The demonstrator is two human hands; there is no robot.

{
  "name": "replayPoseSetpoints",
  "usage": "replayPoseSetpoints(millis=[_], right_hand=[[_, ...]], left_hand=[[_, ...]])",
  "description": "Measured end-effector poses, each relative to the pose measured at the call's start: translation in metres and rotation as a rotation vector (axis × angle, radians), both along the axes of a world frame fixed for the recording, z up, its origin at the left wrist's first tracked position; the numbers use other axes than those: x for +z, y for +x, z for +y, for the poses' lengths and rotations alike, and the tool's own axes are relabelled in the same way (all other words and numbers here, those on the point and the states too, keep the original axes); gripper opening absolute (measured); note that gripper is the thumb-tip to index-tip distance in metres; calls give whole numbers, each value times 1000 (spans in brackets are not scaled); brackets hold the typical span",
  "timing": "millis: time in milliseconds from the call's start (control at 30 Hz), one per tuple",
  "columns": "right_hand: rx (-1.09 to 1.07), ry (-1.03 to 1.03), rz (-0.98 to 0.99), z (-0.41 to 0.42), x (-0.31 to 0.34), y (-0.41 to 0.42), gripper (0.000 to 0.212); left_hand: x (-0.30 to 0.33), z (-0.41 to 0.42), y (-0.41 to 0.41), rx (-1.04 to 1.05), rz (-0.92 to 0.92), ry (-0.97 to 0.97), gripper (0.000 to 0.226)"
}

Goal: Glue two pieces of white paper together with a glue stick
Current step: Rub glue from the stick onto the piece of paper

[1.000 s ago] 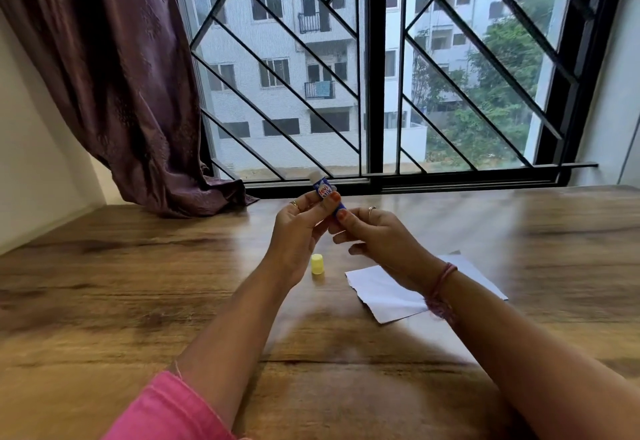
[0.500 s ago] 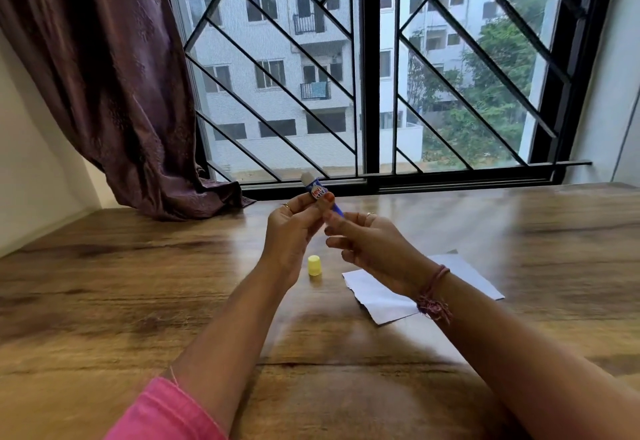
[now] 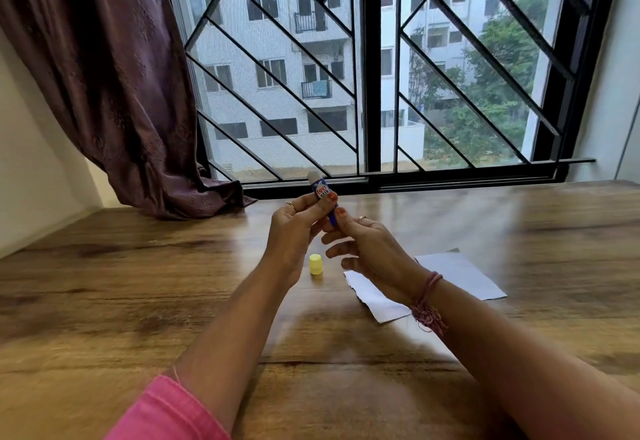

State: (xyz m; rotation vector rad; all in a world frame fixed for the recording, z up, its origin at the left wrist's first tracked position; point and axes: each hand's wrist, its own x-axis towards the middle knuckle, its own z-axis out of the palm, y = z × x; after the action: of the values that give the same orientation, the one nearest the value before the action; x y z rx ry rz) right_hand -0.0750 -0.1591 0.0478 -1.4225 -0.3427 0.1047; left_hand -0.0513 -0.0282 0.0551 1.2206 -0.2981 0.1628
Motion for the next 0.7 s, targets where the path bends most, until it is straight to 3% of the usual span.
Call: replayPoseSetpoints(millis=[233,367,500,700], right_hand=[[-15,70,80,5,-1,-4,53],[-56,169,104,4,0,-4,42],[-85,87,51,1,-3,-2,22],[-163,-7,-20,10,-5,-6,33]], left_hand=[[-1,0,1,30,-6,20,17],[-2,2,4,51,-4,17,14],[-3,3,5,43,-3,25,10],[-3,2,5,42,-5,39,9]])
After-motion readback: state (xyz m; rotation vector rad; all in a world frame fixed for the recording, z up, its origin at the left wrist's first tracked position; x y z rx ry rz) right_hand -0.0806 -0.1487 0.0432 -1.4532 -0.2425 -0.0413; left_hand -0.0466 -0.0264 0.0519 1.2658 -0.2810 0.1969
